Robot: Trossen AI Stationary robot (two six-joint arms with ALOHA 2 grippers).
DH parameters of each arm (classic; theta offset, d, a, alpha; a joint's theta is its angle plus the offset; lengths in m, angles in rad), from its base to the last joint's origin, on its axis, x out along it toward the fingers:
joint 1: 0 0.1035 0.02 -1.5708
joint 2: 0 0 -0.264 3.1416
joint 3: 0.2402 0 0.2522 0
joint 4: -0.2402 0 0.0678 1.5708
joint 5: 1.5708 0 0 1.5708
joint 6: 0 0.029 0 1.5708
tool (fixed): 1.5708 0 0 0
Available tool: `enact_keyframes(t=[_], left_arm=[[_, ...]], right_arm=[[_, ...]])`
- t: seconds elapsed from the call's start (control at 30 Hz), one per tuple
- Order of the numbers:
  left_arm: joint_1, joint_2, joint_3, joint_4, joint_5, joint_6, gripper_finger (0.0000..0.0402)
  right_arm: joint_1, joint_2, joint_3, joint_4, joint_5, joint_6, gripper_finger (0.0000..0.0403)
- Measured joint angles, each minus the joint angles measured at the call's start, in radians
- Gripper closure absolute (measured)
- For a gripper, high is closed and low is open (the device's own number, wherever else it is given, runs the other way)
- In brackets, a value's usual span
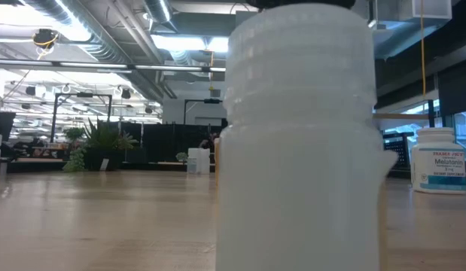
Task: Pick and place medicine bottles onto shelf by color
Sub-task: Put the center green transparent pill bottle on the shelf
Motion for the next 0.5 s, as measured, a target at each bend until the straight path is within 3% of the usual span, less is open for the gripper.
enact_keyframes(t=[0.5], left_arm=[[0.000, 0.000, -0.116, 0.047, -0.004, -0.004, 0.0075]], right_arm=[[-0.001, 0.032, 0.001, -0.013, 0.003, -0.106, 0.0163]])
